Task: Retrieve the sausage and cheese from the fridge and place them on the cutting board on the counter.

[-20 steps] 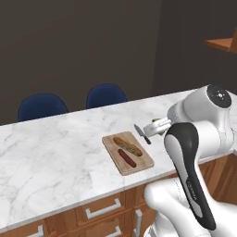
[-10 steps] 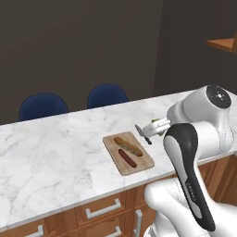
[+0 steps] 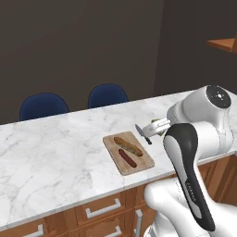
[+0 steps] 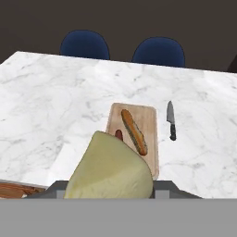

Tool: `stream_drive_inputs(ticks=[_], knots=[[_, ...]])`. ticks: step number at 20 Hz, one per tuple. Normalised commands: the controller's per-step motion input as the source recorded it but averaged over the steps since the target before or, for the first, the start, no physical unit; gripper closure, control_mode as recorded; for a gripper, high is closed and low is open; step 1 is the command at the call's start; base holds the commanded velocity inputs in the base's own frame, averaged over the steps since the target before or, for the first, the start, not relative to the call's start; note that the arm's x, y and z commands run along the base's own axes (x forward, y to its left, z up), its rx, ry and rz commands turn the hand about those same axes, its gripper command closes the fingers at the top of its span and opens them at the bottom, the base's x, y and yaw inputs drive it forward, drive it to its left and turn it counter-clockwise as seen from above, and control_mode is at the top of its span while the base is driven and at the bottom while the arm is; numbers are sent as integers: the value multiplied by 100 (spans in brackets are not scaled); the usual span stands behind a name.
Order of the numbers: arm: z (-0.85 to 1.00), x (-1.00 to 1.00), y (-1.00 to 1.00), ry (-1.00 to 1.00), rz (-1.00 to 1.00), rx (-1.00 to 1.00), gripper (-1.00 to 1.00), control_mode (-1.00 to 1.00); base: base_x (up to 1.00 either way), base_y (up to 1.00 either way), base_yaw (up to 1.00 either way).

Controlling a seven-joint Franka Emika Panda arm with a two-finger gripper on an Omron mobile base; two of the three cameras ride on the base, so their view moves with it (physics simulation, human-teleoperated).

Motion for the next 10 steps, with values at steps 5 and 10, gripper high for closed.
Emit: stream_drive_inputs(ticks=[5, 10], knots=[[0, 0, 0, 0, 0, 0, 100, 100, 0, 0, 0], [0, 0, 0, 0, 0, 0, 100, -100, 0, 0, 0]])
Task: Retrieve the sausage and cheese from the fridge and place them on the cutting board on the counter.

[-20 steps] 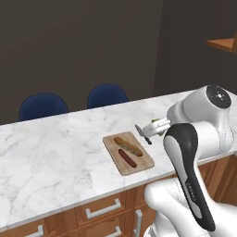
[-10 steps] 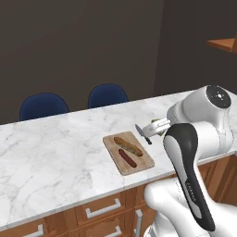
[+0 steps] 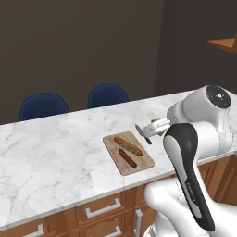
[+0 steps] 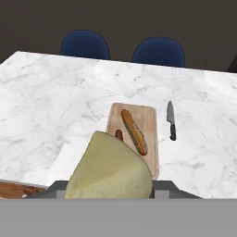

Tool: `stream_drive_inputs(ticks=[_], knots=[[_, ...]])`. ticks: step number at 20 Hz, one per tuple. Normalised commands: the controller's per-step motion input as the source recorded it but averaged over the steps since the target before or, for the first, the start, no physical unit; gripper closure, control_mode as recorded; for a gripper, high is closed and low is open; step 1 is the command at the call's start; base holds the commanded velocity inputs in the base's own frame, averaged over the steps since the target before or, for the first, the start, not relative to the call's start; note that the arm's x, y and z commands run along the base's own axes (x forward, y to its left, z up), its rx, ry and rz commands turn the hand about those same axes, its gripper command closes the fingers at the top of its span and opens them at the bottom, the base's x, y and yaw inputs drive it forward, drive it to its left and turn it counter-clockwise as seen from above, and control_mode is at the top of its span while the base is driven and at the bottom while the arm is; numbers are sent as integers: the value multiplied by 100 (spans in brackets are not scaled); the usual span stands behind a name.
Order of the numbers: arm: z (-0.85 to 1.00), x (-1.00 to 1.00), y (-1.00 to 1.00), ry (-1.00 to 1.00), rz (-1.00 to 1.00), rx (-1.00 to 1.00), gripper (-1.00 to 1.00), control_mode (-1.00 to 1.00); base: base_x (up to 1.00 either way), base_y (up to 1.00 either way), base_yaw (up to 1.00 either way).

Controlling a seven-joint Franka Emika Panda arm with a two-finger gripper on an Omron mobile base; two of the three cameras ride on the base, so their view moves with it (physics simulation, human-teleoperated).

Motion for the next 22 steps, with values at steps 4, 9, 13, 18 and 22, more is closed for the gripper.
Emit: stream_drive_inputs(ticks=[4, 9, 13, 18, 22], knots=[[0, 0, 0, 0, 0, 0, 100, -100, 0, 0, 0], [0, 0, 1, 0, 0, 1, 100, -100, 0, 0, 0], [-4, 11, -14, 5, 2, 4, 100, -100, 0, 0, 0], [-24, 45, -39, 14, 25, 0, 100, -100, 0, 0, 0], [-29, 50, -29, 16, 22, 0, 100, -100, 0, 0, 0]])
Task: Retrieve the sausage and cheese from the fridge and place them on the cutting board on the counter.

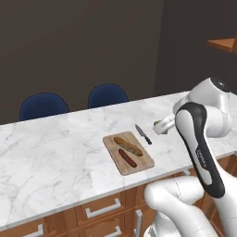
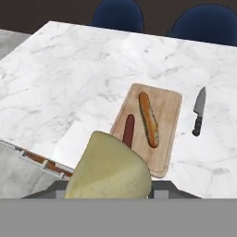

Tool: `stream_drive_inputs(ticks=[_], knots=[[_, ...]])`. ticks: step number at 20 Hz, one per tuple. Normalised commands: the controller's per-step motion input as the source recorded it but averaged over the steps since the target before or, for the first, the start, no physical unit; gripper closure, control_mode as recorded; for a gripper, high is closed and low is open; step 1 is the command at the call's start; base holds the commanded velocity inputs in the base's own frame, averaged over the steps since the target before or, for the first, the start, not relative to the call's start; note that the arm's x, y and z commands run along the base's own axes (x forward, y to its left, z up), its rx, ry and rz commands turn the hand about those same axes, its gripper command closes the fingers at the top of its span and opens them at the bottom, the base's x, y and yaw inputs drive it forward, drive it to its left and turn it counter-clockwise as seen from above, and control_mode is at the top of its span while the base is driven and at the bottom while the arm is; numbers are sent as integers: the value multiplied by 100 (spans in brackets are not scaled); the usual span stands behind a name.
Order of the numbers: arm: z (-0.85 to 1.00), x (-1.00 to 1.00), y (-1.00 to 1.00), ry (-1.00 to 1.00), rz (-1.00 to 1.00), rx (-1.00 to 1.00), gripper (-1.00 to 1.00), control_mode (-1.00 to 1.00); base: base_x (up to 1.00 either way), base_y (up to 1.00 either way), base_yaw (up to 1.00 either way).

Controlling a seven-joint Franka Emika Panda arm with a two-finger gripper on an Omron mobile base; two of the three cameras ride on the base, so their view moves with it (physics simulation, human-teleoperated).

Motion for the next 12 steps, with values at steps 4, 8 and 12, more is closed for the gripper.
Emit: stream_drive_inputs(ticks=[4, 8, 12], knots=[[-47, 47, -6, 14, 20, 0, 100, -100, 0, 0, 0], [-25, 11, 1, 17, 11, 0, 100, -100, 0, 0, 0], [-29, 54, 0, 17, 1, 0, 100, -100, 0, 0, 0]])
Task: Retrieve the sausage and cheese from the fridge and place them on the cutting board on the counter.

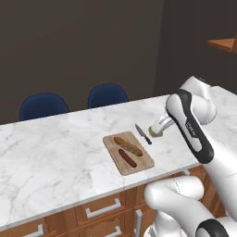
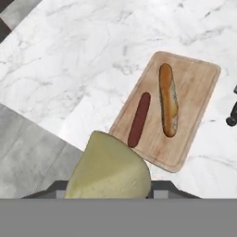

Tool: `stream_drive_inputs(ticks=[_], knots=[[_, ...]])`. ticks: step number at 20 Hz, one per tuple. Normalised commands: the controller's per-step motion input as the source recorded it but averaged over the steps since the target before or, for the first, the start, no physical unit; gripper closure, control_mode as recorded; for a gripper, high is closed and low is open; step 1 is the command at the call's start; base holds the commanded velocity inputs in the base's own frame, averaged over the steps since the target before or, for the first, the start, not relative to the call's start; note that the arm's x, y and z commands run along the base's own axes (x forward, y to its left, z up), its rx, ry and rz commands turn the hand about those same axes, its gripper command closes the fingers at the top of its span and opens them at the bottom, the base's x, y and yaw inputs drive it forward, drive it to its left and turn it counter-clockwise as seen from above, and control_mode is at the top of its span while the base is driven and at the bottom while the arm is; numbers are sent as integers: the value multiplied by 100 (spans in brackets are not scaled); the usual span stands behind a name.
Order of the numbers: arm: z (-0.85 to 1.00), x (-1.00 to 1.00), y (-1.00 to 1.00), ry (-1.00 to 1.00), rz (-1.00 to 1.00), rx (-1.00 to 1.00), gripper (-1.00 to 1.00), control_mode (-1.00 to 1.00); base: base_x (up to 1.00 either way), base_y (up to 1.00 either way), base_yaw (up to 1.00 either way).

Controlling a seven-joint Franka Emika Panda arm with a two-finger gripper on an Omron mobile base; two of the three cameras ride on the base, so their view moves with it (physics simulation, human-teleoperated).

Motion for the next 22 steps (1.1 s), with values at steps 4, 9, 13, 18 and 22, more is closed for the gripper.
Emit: stream_drive_inputs(ticks=[4, 9, 13, 18, 22], knots=[[-30, 63, -1, 0, 0, 0, 100, -100, 0, 0, 0], [-40, 52, 0, -12, 2, 0, 100, -100, 0, 0, 0], [-59, 29, 5, -30, 7, 0, 100, -100, 0, 0, 0], [-47, 35, 0, -32, 10, 0, 100, -100, 0, 0, 0], [-28, 43, 0, -2, 14, 0, 100, -100, 0, 0, 0]])
